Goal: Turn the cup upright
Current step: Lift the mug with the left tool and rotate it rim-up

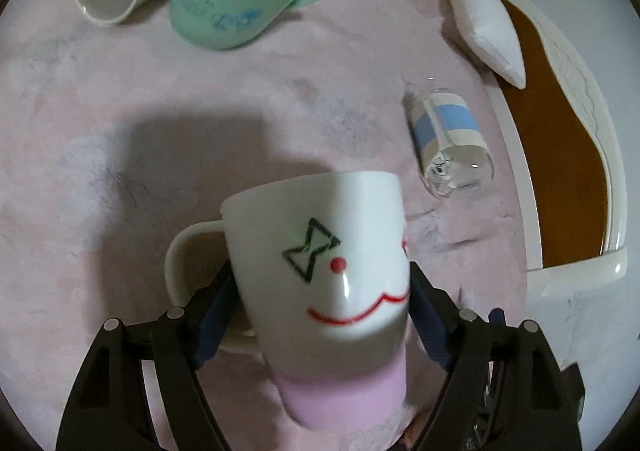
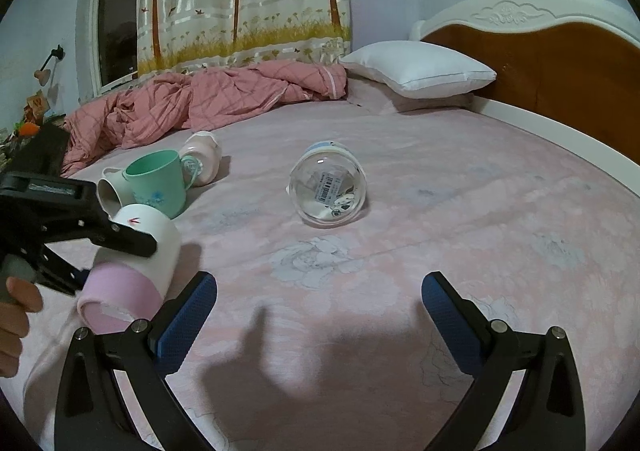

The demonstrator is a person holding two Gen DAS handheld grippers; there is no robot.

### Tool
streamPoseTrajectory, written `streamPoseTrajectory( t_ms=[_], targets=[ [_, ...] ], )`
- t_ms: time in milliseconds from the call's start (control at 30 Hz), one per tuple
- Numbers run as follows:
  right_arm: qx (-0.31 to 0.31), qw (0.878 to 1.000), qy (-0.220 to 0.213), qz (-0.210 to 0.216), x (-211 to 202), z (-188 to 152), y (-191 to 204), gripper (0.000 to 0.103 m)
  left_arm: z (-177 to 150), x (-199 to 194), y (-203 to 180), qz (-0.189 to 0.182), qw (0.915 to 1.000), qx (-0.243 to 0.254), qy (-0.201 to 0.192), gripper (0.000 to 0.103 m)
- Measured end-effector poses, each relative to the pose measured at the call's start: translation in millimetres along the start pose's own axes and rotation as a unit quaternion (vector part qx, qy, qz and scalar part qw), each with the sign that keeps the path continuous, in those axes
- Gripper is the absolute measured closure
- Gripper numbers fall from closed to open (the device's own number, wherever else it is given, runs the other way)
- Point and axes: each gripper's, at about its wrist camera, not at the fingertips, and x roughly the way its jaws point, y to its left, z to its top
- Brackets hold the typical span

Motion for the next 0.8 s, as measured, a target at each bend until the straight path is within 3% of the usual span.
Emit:
streamPoseTrajectory(
  t_ms=[200,300,367,433,567,667,800],
  targets=[
    [0.014,1.0,0.006,0.0,2,0,-7,0.0,-1,-8,-7,0.015,0.9998,0.006,-0.015,0.026],
    [0.017,1.0,0.01,0.0,4,0,-8,0.0,-7,-27,-15,0.007,0.998,0.026,-0.057,0.027],
    [0.014,1.0,0.013,0.0,5,-1,-7,0.0,-14,-45,-24,0.021,0.9943,0.052,-0.091,0.027],
    [0.012,1.0,0.013,-0.001,6,0,-7,0.0,-24,-65,-35,0.049,0.9867,0.086,-0.13,0.027],
    [0.012,1.0,0.004,-0.01,3,0,-6,0.0,-45,-97,-55,0.1,0.9589,0.152,-0.217,0.027],
    [0.015,1.0,-0.015,-0.016,-4,0,-6,0.0,-57,-110,-63,0.115,0.9417,0.184,-0.257,0.027],
    [0.01,1.0,-0.001,-0.014,3,1,-4,0.0,-71,-105,-65,0.139,0.9219,0.225,-0.284,0.027]
  ],
)
